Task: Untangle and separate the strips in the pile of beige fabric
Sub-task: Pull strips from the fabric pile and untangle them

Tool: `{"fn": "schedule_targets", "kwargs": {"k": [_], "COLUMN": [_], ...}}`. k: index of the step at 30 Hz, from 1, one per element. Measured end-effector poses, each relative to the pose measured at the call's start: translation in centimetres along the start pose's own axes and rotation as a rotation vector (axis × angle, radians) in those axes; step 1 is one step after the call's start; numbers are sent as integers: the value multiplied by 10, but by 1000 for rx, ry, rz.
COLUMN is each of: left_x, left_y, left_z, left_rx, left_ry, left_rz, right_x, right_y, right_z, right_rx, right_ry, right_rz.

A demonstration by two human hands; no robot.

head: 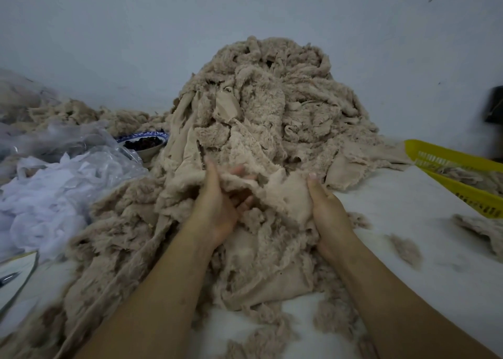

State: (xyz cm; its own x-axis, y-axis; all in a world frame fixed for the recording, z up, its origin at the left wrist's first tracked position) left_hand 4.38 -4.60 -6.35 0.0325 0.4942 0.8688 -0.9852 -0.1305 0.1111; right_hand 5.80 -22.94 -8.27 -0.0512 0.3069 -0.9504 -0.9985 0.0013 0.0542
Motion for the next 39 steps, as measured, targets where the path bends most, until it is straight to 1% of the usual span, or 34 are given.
{"fn": "schedule_targets", "kwargs": {"k": [2,4,6,9,12,14,15,16,17,18,20,23,26,28,30,32,36,39], "left_x": [-6,-11,-16,-16,-11,-9,-8,-7,-8,-8,-10,-11,-11,-8,-1,2,-4,6], "left_y": [4,9,9,10,8,6,6,6,7,8,10,11,8,4,-3,-8,-14,-18], "left_z": [8,14,14,14,11,9,8,8,9,10,12,14,13,8,-2,-10,-10,-21], "left_rx": [-102,-154,-124,-94,-51,-25,-21,-25,-35,-46,-66,-70,-6,104,221,271,276,369], "left_ry": [-142,-203,-194,-192,-101,-58,-57,-66,-75,-79,-88,-119,-133,-54,112,241,308,509], "left_rz": [-55,-119,-135,-137,-81,-10,25,53,71,79,87,113,107,89,83,78,24,7], "right_x": [1,1,1,1,-3,-8,-11,-13,-13,-11,-3,5,6,5,4,3,-1,-6], "right_y": [2,3,3,1,3,11,17,23,27,29,28,20,19,23,28,32,35,39], "right_z": [3,5,4,-2,-4,0,5,12,19,25,32,33,30,32,36,39,42,40], "right_rx": [-85,-138,-107,25,143,201,201,157,81,0,-110,-156,-238,-312,-365,-396,-366,-316], "right_ry": [-29,-38,15,221,568,702,743,782,824,880,989,1069,1046,1033,1037,1048,1013,953], "right_rz": [-21,-50,-86,-175,-333,-510,-635,-737,-787,-781,-704,-695,-714,-743,-758,-770,-758,-782]}}
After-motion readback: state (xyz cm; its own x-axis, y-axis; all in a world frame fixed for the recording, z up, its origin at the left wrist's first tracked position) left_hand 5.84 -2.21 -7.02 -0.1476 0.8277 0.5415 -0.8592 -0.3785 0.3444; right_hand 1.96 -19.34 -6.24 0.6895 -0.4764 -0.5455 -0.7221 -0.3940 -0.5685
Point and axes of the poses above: each hand's wrist, its own y-axis away from the middle knuckle, its own z-axis out of the palm, x = y × z, the point moved 2 cm from there along -y, towards the middle knuckle
